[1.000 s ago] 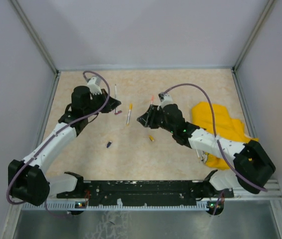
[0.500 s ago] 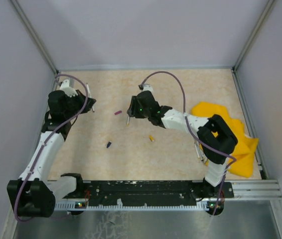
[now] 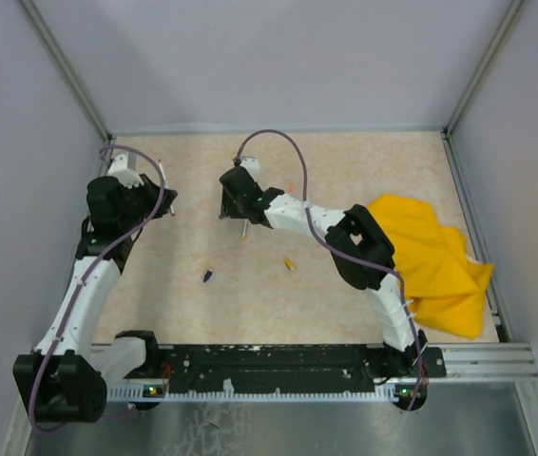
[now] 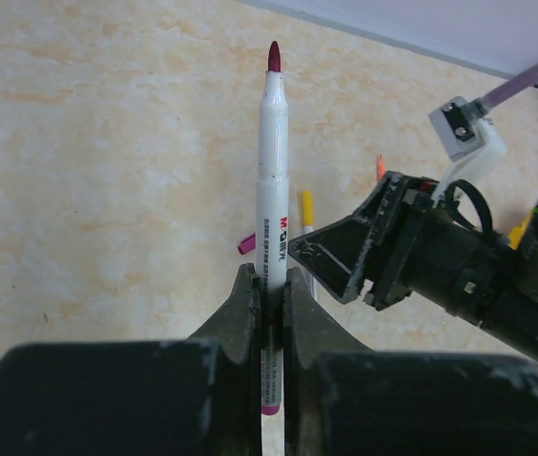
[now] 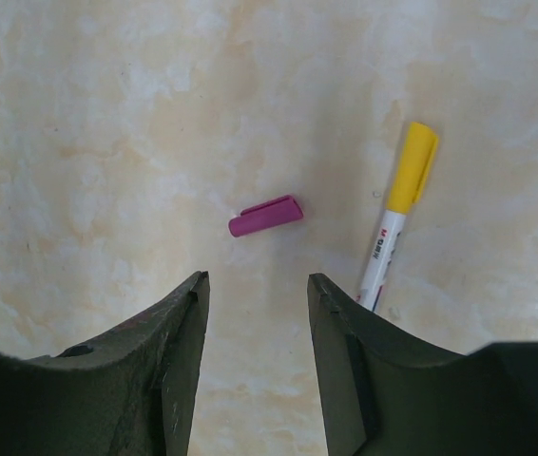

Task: Insert the pens into the pen caps
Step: Pick up the pen cap from the center of the board.

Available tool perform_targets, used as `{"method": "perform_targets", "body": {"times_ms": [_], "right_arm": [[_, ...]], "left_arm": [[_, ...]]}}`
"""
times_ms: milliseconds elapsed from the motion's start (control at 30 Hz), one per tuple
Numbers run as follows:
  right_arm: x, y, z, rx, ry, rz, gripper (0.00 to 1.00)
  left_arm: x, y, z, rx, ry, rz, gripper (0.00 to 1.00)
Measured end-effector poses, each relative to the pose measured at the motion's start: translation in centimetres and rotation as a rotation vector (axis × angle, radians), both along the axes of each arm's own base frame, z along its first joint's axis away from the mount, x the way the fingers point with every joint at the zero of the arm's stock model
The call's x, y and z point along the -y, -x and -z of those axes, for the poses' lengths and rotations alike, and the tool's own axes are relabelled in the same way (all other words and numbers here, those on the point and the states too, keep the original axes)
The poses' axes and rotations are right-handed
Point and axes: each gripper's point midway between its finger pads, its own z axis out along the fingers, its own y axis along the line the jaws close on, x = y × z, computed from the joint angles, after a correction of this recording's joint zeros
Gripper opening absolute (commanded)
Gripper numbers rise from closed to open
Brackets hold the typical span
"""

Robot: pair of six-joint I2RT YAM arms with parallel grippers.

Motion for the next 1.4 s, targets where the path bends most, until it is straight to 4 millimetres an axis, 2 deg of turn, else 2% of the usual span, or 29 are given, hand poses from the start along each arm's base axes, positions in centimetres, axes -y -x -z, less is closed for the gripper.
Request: {"method": "perform_targets", "body": {"times_ms": [300,633,867,1167,1400], "right_arm": [[-2.7,-1.8,2.9,-0.010,0.085,0.027,0.47],[-2.2,-3.3,3.8,0.014,0.199,0.090,0.47],[-2.1,-3.1,5.2,0.008,0.251,0.093,0.47],[-2.6,-3.2,5.0,0.022,0.260,0.080,0.47],[-2.9,-2.7,5.9,0.017,0.283,0.063,0.46]], "left_arm": [[-0.1,0.1,0.2,-0.004,0.000,-0.002,0.00],[-0.1,0.1,0.4,-0.011,0.000,-0.002,0.00],[-0.1,0.2,0.5,-0.013,0.000,-0.002,0.00],[0.0,0.2,0.5,-0.013,0.002,0.004,0.00],[0.0,0.2,0.5,-0.013,0.002,0.003,0.00]]}}
